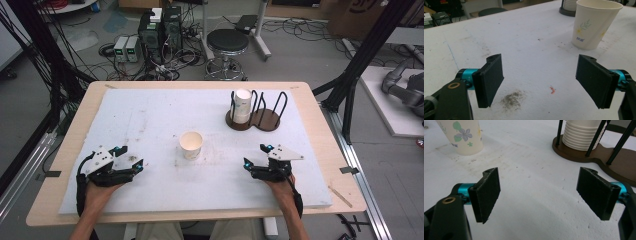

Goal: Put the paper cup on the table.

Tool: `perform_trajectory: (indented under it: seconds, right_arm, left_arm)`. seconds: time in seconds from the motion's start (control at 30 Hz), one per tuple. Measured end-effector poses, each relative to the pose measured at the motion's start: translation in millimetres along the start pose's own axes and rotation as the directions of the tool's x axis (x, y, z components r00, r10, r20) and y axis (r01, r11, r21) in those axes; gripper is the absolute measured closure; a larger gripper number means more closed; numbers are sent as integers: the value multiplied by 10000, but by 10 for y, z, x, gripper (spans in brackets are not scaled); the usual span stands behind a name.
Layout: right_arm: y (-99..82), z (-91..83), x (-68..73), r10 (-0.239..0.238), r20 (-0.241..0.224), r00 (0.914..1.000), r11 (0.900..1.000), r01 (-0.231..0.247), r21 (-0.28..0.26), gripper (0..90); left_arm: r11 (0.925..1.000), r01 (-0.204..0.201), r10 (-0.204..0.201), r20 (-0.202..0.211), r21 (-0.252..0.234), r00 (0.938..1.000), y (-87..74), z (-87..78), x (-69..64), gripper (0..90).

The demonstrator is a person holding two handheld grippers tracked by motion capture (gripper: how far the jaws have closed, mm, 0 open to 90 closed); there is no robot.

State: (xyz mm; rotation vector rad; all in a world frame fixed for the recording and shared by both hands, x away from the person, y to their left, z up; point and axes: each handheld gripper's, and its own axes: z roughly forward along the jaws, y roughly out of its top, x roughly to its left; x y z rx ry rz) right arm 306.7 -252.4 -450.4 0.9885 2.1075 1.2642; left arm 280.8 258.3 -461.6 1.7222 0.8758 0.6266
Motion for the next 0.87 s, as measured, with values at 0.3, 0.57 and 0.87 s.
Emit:
perform_trajectory:
  seconds: [0.3,0.57,0.87]
  right_arm:
    - [-1,1,-13,4,-83,10000,10000,-4,17,197]
    - [0,3,-13,39,-122,9999,10000,-38,30,197]
    - [-4,-3,-36,188,-336,9993,9998,-189,-27,196]
  left_arm:
    - [10000,-69,69,120,-12,9999,-1,-4,5,219]
    - [10000,-25,26,132,-32,9999,-3,-4,5,219]
    - [9999,128,-128,108,-47,9999,-4,-4,16,219]
